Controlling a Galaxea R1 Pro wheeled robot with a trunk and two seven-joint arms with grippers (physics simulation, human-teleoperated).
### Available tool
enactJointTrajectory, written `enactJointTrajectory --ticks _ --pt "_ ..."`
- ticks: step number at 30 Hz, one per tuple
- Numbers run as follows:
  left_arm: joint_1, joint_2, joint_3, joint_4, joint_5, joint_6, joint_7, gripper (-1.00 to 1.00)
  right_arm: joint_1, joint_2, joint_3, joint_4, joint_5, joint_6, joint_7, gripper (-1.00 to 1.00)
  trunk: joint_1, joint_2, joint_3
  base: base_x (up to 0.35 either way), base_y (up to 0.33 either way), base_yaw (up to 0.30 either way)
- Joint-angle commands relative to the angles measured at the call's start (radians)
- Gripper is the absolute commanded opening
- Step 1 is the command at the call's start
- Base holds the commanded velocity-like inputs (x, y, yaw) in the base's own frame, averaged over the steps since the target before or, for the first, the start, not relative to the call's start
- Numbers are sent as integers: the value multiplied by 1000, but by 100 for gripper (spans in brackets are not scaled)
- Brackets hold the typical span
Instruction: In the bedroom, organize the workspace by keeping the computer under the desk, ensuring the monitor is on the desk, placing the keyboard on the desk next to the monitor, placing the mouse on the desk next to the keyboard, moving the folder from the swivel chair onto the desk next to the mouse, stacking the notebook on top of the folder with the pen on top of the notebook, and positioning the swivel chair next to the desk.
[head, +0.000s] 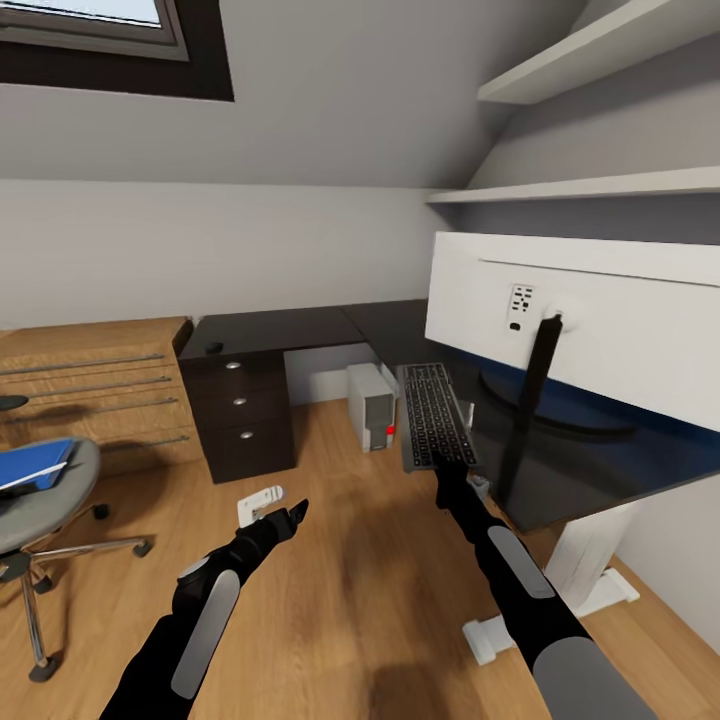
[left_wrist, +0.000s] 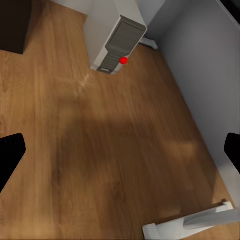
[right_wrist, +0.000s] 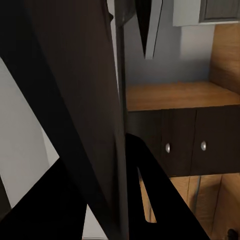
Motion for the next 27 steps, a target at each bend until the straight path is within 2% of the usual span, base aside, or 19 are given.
enactJointTrajectory --ticks 1,7,12,17,27 --pt "-1 0 -1 -1 10 4 9 100 0 1 1 0 -10 3 5 -100 0 0 0 0 0 180" --pt "-1 0 -2 1 10 4 9 100 0 4 2 -1 21 3 4 -100 0 0 4 0 0 224" --pt "-1 0 -2 2 11 4 9 100 0 6 6 -1 27 4 4 -100 0 0 8 0 0 239" --pt "-1 0 -2 9 11 3 9 100 0 6 60 -1 50 2 -11 -100 0 0 13 0 0 240" --pt "-1 0 -5 18 10 2 9 100 0 7 71 0 53 2 -20 -100 0 0 22 0 0 240"
